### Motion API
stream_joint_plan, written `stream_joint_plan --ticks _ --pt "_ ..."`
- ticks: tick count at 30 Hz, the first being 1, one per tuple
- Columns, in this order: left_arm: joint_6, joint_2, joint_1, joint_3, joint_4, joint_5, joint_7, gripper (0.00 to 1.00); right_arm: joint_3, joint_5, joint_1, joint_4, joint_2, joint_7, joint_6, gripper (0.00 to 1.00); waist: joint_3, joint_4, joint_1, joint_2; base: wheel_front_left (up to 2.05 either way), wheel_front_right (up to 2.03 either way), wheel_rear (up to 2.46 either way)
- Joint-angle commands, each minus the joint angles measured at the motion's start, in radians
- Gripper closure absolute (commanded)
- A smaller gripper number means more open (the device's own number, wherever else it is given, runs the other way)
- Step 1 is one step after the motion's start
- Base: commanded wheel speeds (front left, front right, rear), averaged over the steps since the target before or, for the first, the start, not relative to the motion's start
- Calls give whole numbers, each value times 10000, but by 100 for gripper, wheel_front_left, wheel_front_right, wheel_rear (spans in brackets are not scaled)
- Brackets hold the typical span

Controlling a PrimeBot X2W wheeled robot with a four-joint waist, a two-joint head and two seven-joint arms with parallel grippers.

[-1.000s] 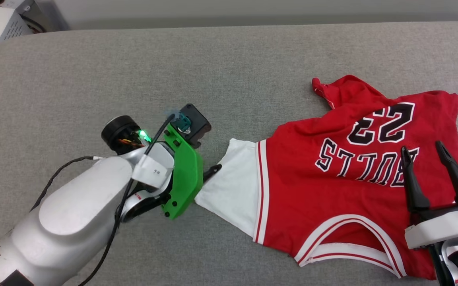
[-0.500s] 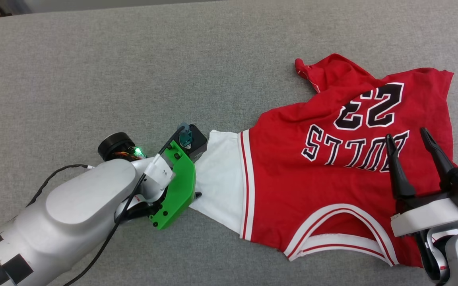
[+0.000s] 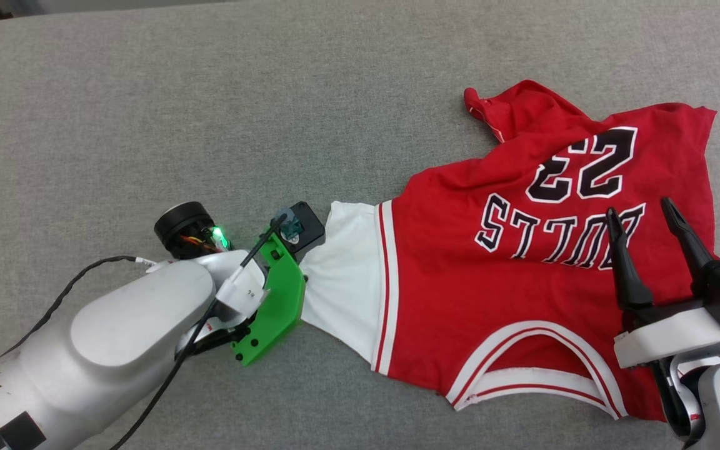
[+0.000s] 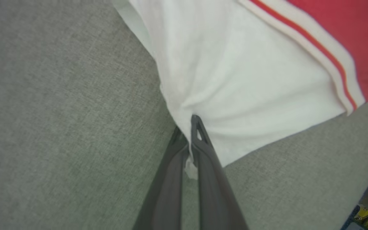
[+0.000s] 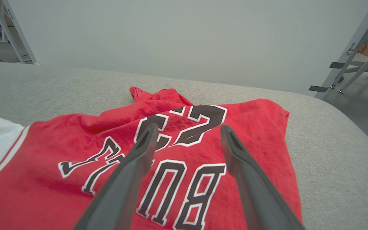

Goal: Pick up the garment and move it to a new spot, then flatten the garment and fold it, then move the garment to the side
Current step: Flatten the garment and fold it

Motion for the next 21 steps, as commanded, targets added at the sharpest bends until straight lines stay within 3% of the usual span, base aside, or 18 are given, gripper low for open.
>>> stream_joint_plan --ticks 1,8,14,21 --pt "20 229 83 -86 195 44 -317 100 -35 -110 34 38 32 -49 -9 0 -202 182 0 0 0 0 0" --pt "20 1014 1 305 806 -636 -1847 100 -188 -146 268 39 53 -30 -9 0 -548 454 0 0 0 0 0" --pt "78 1719 249 573 1796 -882 -2316 100 -252 -199 406 -9 22 -4 -9 0 -660 524 0 0 0 0 0" --pt "284 1895 711 674 3036 -1174 -2634 100 -347 -236 531 -85 -30 109 -9 0 -651 545 0 0 0 0 0"
